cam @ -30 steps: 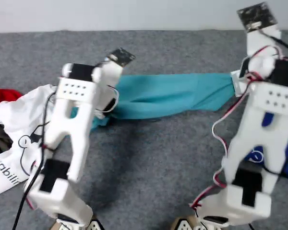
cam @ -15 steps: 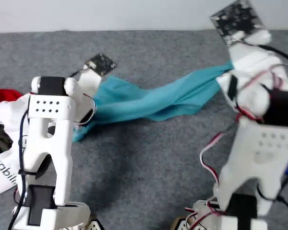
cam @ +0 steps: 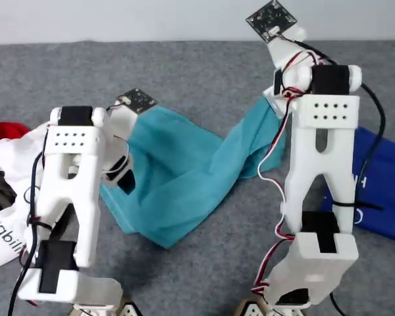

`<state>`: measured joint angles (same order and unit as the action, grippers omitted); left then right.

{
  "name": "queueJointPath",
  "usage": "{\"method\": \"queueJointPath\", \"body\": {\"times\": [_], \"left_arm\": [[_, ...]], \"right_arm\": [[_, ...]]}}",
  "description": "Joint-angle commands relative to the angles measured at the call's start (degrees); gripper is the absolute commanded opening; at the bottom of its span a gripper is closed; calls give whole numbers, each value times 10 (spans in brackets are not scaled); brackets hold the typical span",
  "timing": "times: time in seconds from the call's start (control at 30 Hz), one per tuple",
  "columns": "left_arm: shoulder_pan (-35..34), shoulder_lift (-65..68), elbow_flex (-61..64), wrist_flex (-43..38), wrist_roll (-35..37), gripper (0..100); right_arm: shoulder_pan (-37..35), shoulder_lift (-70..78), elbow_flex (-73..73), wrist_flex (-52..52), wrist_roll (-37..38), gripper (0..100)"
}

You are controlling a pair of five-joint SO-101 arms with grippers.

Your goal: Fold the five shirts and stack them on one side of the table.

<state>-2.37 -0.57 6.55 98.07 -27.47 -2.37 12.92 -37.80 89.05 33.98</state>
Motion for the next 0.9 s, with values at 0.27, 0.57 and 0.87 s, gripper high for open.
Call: {"method": "queueJointPath", "body": {"times": [0.27, 0.57, 0.87], "left_arm": [[217, -87, 92, 6, 74, 167], [176, 27, 213, -191, 102, 216], [162, 170, 152, -207, 101, 2]], "right_arm": [[7, -4, -7, -7, -6, 10], [33, -7, -6, 44, -6, 10], [57, -32, -8, 86, -7, 10]]}}
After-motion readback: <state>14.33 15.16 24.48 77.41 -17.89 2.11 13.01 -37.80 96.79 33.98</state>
